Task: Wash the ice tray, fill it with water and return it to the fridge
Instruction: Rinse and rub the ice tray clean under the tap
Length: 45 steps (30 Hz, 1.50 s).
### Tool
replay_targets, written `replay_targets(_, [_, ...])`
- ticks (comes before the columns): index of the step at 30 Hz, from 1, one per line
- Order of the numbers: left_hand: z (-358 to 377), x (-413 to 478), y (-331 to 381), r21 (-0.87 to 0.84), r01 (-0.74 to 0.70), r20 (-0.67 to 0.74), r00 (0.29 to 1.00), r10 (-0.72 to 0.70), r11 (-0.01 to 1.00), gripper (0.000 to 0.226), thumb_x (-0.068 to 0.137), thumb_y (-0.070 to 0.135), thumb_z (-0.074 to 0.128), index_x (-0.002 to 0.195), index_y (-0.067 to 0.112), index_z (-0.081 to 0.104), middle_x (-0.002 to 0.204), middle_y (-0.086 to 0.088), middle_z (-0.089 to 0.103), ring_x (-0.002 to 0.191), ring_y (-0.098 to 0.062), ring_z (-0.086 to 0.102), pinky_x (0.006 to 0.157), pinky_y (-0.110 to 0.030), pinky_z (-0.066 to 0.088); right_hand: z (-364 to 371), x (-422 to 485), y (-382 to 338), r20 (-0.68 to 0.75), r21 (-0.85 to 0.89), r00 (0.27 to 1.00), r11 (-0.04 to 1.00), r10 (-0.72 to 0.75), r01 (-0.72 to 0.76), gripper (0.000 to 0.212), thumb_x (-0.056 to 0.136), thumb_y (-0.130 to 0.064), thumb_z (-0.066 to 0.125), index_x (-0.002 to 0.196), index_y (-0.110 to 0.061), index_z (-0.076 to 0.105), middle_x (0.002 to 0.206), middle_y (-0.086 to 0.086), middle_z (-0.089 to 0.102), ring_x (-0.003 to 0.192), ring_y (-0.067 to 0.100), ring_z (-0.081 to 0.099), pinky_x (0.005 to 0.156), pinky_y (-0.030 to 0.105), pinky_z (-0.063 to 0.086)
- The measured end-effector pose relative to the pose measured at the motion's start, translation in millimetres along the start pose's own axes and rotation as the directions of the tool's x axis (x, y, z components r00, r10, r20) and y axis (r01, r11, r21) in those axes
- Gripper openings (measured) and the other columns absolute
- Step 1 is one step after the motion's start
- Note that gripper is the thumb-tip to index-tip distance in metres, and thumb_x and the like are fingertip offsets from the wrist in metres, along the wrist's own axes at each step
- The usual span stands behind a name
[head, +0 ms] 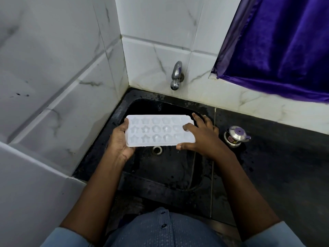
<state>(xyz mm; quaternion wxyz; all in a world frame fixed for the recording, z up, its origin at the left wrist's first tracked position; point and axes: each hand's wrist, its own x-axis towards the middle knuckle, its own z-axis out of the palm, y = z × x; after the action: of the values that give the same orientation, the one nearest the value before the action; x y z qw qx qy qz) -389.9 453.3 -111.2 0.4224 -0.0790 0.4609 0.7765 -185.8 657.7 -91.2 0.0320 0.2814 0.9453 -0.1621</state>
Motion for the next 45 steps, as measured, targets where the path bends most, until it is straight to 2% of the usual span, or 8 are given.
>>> replay_targets(3, [1.8, 0.2, -1.9, -0.004, 0.016, 0.011, 1.0, -0.016, 1.0, 0.044, 0.111, 0.041, 0.044, 0.116, 0.008, 0.072, 0.106, -0.015, 0.082, 0.089, -0.032, 0.081, 0.061, -0.043, 0.065, -0.7, -0.2, 1.6, -0.003, 0.012, 1.0, 1.0, -0.007, 0.008, 0.084, 0.055, -0.098, 0.051, 0.121, -0.045, 0.051, 0.175, -0.007, 0.0, 0.157, 0.026, -0.009, 0.116, 0.062, 0.014])
replay_targets(13, [3.8, 3.2, -2.4, 0.003, 0.021, 0.024, 0.999, -0.021, 1.0, 0.045, 0.111, 0.042, 0.045, 0.119, 0.007, 0.072, 0.111, -0.017, 0.081, 0.093, -0.035, 0.08, 0.063, -0.046, 0.065, -5.2, -3.5, 0.8, -0.026, 0.02, 1.0, 1.0, 0.0, 0.001, 0.087, 0.055, -0.098, 0.05, 0.124, -0.045, 0.053, 0.175, -0.006, 0.003, 0.158, 0.027, -0.007, 0.116, 0.062, 0.014])
replay_targets(19, [4.2, 4.6, 0.2, -0.009, 0.015, 0.01, 1.0, -0.015, 1.0, 0.044, 0.111, 0.041, 0.046, 0.117, 0.006, 0.072, 0.108, -0.017, 0.081, 0.09, -0.034, 0.081, 0.063, -0.046, 0.066, -3.8, -6.3, 0.7, -0.058, 0.038, 0.998, 0.999, 0.021, -0.019, 0.094, 0.059, -0.098, 0.045, 0.138, -0.048, 0.048, 0.174, -0.006, 0.006, 0.157, 0.027, -0.003, 0.117, 0.062, 0.013])
replay_targets(23, [6.0, 4.6, -0.4, 0.035, 0.01, 0.0, 1.0, -0.01, 0.999, 0.044, 0.111, 0.042, 0.044, 0.117, 0.008, 0.071, 0.108, -0.015, 0.081, 0.093, -0.033, 0.08, 0.073, -0.045, 0.062, 0.5, -6.5, -3.5, -0.079, 0.136, 0.996, 0.991, 0.031, -0.02, 0.077, 0.062, -0.089, 0.064, 0.12, -0.045, 0.04, 0.173, -0.006, 0.009, 0.158, 0.026, 0.0, 0.115, 0.058, 0.017])
replay_targets(27, [6.0, 4.1, -0.8, 0.033, 0.013, -0.007, 1.0, -0.013, 0.999, 0.044, 0.111, 0.041, 0.046, 0.122, 0.008, 0.071, 0.114, -0.016, 0.08, 0.104, -0.036, 0.076, 0.078, -0.049, 0.06, 3.2, -6.7, -11.4, -0.108, 0.131, 0.994, 0.991, -0.026, 0.04, 0.071, 0.068, -0.077, 0.075, 0.122, -0.049, 0.038, 0.174, -0.009, -0.005, 0.159, 0.024, -0.011, 0.119, 0.058, 0.008])
replay_targets(30, [8.0, 2.3, -4.1, 0.015, 0.032, 0.015, 0.999, -0.033, 0.999, 0.044, 0.111, 0.041, 0.044, 0.118, 0.007, 0.071, 0.108, -0.015, 0.081, 0.093, -0.033, 0.08, 0.068, -0.044, 0.064, 3.9, -5.9, -19.2, -0.079, 0.064, 0.995, 0.996, -0.062, 0.067, 0.068, 0.071, -0.078, 0.073, 0.125, -0.047, 0.045, 0.173, -0.01, -0.013, 0.158, 0.025, -0.019, 0.121, 0.059, 0.001])
replay_targets(36, [14.7, -0.4, -8.5, -0.016, 0.037, 0.04, 0.999, -0.036, 0.999, 0.045, 0.112, 0.041, 0.044, 0.114, 0.006, 0.073, 0.107, -0.017, 0.081, 0.09, -0.034, 0.081, 0.059, -0.046, 0.065, 5.4, -5.7, -28.7, -0.049, 0.027, 0.998, 0.999, -0.028, 0.029, 0.091, 0.071, -0.09, 0.062, 0.141, -0.035, 0.048, 0.174, -0.006, -0.011, 0.157, 0.026, -0.021, 0.122, 0.061, -0.001])
replay_targets(45, [14.7, 0.7, -13.9, -0.012, 0.069, 0.04, 0.997, -0.068, 0.998, 0.045, 0.111, 0.042, 0.047, 0.117, 0.006, 0.074, 0.113, -0.019, 0.08, 0.094, -0.037, 0.08, 0.063, -0.049, 0.065, 11.6, -7.5, -31.7, -0.088, -0.016, 0.996, 1.0, -0.002, 0.0, 0.087, 0.068, -0.1, 0.041, 0.117, -0.028, 0.053, 0.175, 0.001, -0.003, 0.158, 0.029, -0.018, 0.122, 0.066, 0.005])
